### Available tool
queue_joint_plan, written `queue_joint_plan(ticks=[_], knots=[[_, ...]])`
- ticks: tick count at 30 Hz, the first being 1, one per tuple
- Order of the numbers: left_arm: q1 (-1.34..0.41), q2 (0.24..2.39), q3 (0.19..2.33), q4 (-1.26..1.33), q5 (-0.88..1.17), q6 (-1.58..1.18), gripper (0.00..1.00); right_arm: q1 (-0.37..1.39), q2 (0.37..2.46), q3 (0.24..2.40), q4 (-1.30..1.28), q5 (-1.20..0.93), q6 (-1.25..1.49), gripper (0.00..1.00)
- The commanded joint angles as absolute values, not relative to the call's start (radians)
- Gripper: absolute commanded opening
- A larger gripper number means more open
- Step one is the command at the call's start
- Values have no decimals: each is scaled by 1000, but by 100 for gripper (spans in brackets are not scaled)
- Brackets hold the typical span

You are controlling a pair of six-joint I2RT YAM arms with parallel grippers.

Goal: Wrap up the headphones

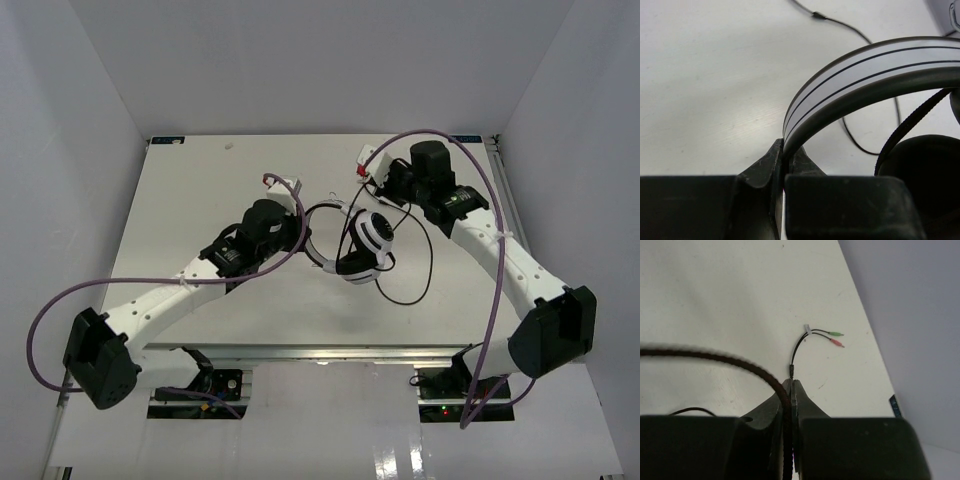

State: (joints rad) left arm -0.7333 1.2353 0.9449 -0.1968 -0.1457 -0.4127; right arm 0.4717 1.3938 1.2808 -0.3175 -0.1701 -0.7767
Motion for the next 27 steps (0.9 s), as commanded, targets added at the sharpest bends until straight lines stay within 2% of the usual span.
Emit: queue_joint_plan(ticks=[1,7,13,17,27], knots=[[-751,1136,1033,-167,-41,-485,0,393,1413,1301,-252,-349,-609,8],[-754,1109,1129,-199,-59,-500,0,337,1347,1181,-151,-507,-495,8],[-754,1166,1289,-236,-22,-506,0,321,1312,1035,2,-857,-361,11],[-772,1263,1472,-301,59,-534,0,321,1338,934,260,-1069,-120,13],[-826,1451,1874,-370,42,-590,0,330,1478,816,1071,-1162,541,25]])
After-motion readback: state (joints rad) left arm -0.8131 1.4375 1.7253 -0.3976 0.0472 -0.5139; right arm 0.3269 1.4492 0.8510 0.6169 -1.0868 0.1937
